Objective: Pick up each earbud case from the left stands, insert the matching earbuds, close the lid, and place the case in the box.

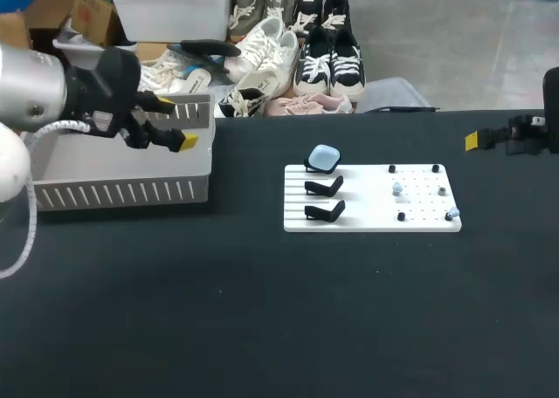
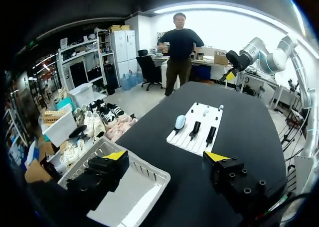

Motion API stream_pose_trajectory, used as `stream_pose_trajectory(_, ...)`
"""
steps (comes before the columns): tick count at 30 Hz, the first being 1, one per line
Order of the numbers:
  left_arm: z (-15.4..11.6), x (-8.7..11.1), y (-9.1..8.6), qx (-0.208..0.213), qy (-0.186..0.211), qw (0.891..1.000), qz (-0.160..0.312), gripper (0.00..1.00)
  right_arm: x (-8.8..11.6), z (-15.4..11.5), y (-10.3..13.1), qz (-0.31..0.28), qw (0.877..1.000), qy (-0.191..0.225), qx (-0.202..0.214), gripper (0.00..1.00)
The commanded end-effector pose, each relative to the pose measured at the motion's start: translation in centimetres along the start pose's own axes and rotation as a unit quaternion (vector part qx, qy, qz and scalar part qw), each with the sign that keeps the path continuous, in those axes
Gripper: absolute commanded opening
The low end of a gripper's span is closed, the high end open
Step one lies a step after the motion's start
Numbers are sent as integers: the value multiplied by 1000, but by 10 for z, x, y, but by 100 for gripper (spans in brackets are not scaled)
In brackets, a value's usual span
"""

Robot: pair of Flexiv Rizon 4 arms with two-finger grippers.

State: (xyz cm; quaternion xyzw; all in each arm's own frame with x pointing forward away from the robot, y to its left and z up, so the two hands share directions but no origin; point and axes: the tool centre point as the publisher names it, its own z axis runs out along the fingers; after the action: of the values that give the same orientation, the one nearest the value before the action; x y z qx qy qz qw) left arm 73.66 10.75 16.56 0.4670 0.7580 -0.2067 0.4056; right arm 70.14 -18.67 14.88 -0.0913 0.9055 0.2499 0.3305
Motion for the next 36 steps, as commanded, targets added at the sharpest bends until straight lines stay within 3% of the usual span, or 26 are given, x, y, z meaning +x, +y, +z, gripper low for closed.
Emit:
stream_pose_trajectory(1, 25, -5, 5, 54, -2, 996, 68, 100, 0, 0, 0, 0, 1000, 1, 1, 100)
stream_pose_trajectory(6, 49, -11, 0, 71, 8, 993, 95, 100, 0, 0, 0, 0, 1000, 1, 1, 100)
stream_pose_trajectory(22, 108, -31, -18, 105, 2, 990, 98, 100, 0, 0, 0, 0, 1000, 1, 1, 100)
stream_pose_trajectory(36, 110, -31, -19, 110, 4, 989, 96, 100, 0, 0, 0, 0, 1000, 1, 1, 100)
